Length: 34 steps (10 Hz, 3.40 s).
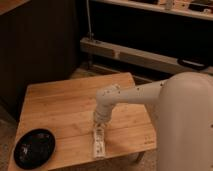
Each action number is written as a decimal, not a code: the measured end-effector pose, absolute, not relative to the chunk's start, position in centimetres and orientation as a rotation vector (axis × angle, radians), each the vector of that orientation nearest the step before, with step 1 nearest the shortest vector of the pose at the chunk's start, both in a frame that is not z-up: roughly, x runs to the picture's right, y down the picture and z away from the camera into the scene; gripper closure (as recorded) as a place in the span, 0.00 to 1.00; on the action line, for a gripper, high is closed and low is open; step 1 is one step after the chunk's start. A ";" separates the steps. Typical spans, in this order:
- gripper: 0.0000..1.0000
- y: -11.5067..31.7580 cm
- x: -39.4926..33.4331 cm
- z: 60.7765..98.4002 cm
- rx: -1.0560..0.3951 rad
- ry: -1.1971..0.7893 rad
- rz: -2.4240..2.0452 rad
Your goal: Place the bottle in the ceramic bowl
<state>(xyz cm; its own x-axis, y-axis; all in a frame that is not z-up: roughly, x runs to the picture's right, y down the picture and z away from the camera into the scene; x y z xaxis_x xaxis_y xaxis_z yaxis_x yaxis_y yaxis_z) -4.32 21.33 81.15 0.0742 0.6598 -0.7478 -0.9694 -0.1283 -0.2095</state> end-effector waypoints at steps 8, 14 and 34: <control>1.00 20.6 -5.1 81.8 -0.942 0.520 1.487; 1.00 13.5 -5.3 76.1 -1.070 0.418 1.519; 1.00 6.9 -28.3 74.1 -1.280 -0.097 1.049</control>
